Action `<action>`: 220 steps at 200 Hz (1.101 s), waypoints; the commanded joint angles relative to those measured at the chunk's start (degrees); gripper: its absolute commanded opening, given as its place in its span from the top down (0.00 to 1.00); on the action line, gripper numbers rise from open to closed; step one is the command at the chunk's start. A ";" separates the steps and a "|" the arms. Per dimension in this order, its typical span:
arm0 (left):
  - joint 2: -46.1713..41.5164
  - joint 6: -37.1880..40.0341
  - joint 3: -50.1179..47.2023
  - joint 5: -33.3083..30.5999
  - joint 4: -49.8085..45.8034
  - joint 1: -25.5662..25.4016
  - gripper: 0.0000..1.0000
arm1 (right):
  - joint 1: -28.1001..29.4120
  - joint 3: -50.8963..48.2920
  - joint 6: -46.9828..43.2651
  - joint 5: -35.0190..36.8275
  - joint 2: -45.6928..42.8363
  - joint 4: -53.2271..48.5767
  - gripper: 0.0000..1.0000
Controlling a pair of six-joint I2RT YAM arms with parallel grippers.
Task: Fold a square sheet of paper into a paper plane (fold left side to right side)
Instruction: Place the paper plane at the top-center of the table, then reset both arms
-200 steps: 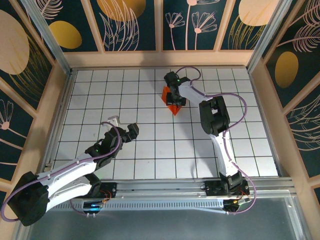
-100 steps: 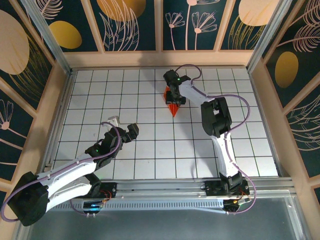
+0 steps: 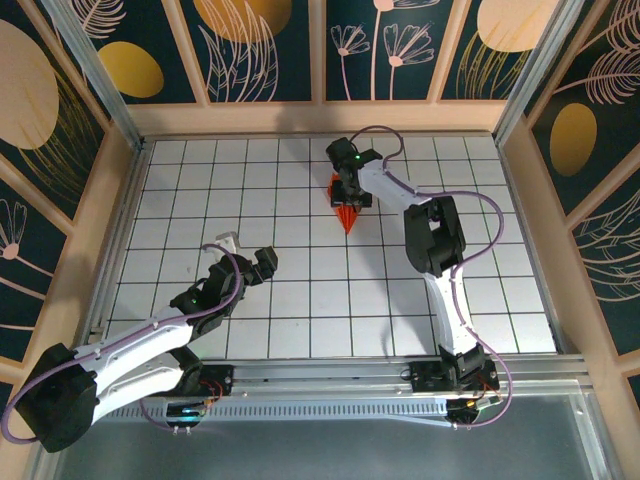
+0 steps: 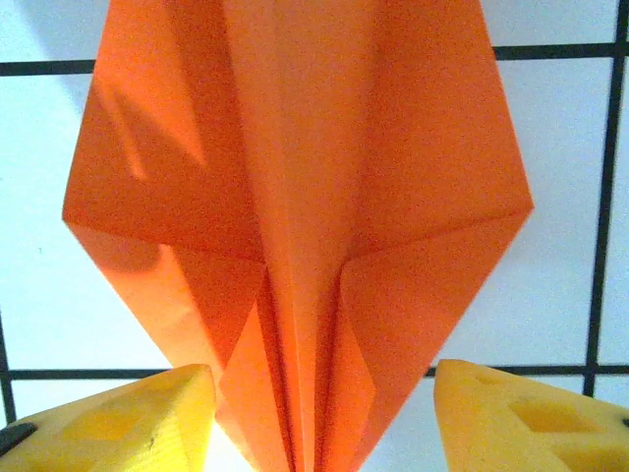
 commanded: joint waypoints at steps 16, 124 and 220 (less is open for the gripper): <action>0.10 0.49 1.46 -0.18 -0.83 0.35 0.01 | 2.30 -5.74 -0.98 1.55 -11.14 1.02 0.27; 1.14 8.43 9.77 -8.29 -5.69 2.10 0.01 | -7.31 -50.98 -0.43 2.92 -53.81 24.53 0.01; 6.09 10.64 9.54 -1.05 -0.50 15.12 0.01 | -31.63 -81.71 -1.35 2.50 -71.83 52.17 0.01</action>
